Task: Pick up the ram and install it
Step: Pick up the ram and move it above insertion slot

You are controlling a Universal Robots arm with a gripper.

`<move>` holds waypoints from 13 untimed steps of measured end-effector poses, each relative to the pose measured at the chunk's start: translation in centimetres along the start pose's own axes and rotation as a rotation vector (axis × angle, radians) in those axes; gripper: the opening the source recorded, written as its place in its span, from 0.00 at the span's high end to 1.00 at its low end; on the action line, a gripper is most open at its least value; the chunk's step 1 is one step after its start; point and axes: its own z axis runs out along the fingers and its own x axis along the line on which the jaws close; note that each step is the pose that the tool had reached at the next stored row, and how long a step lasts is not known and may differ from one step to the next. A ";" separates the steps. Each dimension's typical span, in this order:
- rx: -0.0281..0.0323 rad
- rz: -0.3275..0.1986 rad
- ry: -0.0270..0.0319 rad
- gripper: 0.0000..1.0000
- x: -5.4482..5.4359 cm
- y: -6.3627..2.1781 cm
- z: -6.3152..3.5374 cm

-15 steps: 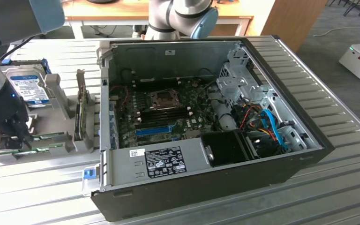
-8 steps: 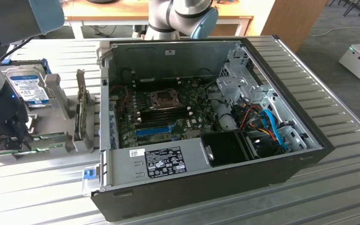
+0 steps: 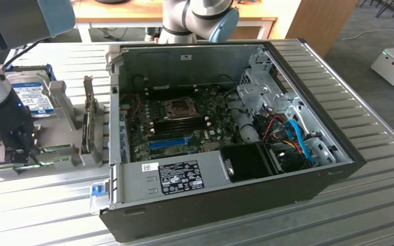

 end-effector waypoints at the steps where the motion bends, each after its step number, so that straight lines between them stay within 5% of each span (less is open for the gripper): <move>1: 0.0000 0.000 0.0000 0.69 0.0 -0.11 0.00; 13: 0.0001 0.000 0.0000 0.69 0.0 -1.36 -0.02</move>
